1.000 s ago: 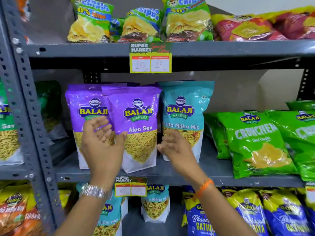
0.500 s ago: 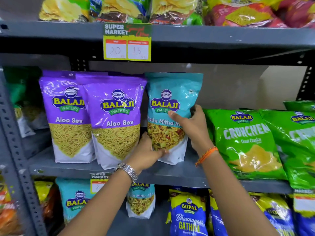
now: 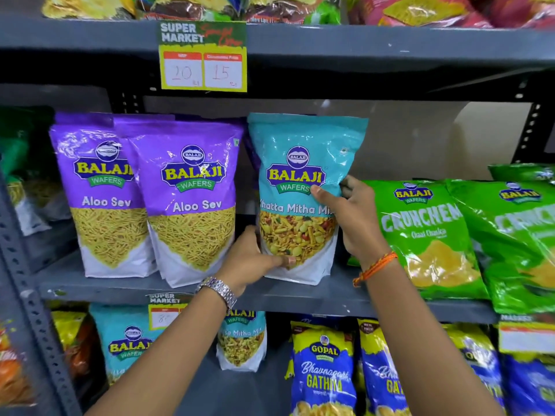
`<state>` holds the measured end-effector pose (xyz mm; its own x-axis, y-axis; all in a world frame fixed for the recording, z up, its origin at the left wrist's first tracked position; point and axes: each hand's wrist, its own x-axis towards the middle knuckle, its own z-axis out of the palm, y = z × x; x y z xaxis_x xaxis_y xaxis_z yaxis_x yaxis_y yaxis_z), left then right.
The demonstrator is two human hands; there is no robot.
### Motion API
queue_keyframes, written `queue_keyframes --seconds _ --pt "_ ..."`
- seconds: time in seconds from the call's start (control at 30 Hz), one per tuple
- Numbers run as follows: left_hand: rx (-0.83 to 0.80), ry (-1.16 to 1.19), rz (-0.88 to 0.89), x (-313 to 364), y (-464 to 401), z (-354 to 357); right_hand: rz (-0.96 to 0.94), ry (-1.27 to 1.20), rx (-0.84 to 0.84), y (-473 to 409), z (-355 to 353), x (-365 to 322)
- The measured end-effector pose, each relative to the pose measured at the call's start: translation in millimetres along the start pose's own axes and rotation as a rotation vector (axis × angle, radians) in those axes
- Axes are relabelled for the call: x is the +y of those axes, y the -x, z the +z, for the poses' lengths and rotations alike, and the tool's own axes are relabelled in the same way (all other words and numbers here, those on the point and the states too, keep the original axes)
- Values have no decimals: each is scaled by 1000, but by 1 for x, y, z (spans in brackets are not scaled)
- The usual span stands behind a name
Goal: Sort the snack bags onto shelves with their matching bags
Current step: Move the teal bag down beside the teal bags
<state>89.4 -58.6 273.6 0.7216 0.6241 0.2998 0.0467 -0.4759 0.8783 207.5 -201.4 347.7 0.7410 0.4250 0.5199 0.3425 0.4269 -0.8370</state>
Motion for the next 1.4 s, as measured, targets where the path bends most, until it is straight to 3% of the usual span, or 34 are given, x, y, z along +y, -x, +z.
queue_keyframes --seconds 0.37,0.77,1.4 --pt "75 123 56 -18 22 12 10 -9 -67 18 -18 4" --pt "181 136 148 -54 121 -28 -58 -1 -213 120 -7 -10" --pt "297 51 -366 -241 180 32 365 159 -305 204 14 213"
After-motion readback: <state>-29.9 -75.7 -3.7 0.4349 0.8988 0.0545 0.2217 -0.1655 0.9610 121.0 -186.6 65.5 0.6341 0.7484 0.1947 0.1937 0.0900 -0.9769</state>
